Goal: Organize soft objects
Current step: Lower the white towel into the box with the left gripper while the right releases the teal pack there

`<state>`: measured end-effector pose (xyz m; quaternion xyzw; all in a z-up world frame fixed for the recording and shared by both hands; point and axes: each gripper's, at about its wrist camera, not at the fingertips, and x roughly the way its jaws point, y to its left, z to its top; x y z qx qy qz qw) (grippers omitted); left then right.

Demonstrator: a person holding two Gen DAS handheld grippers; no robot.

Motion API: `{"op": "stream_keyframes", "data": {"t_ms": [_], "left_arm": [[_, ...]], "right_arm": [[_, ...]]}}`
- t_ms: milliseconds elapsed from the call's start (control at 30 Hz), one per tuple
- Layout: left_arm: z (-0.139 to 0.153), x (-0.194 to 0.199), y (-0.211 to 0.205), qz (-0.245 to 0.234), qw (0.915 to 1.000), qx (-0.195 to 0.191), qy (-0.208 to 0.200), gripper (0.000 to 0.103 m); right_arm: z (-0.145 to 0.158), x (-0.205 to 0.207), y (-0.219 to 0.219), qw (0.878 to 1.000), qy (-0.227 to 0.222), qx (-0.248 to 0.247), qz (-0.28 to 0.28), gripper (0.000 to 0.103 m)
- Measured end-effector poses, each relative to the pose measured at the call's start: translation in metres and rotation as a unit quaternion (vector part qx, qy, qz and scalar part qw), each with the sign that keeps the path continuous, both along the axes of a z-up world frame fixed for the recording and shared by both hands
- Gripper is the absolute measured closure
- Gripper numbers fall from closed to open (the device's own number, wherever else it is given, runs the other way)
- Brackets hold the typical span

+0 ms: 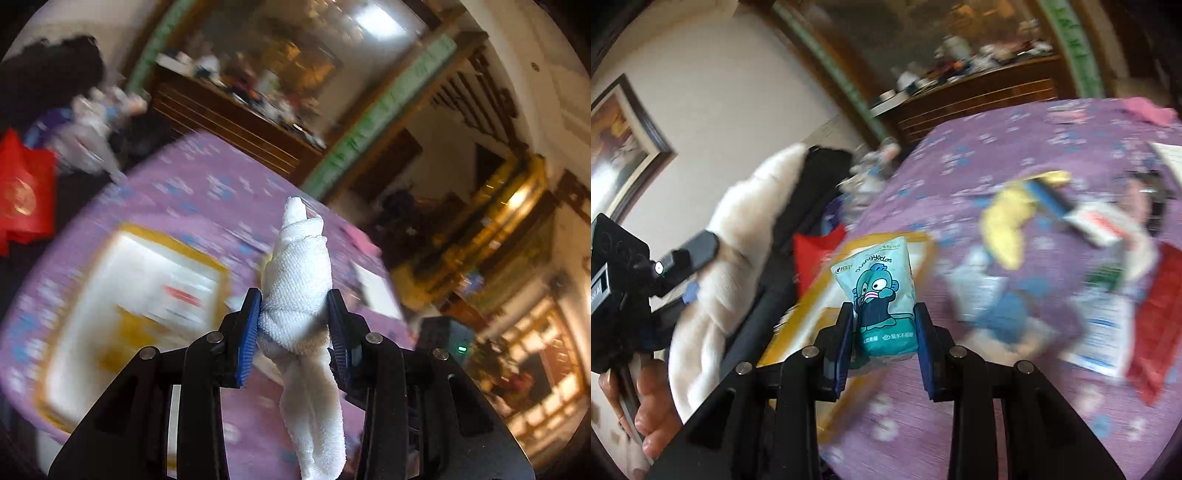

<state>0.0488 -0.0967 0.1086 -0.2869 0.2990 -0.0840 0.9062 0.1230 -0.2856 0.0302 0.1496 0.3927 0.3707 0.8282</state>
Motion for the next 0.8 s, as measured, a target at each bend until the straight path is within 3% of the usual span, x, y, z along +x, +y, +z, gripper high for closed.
{"op": "stream_keyframes", "data": {"t_ms": [200, 433, 600, 800], "left_arm": [[-0.049, 0.021, 0.034, 0.049, 0.9972, 0.017, 0.055, 0.068], [-0.103, 0.046, 0.044, 0.061, 0.9913, 0.039, 0.110, 0.068], [-0.124, 0.059, 0.048, 0.070, 0.9866, 0.057, 0.136, 0.068], [-0.131, 0.064, 0.057, 0.066, 0.9895, 0.028, 0.125, 0.066]], "right_arm": [[-0.009, 0.010, 0.060, 0.999, 0.003, 0.004, 0.047, 0.073], [-0.034, 0.031, 0.083, 0.999, 0.004, -0.034, 0.033, 0.072], [-0.051, 0.033, 0.087, 0.999, 0.000, -0.043, 0.030, 0.070], [-0.050, 0.022, 0.093, 0.996, -0.040, -0.079, 0.019, 0.060]]}}
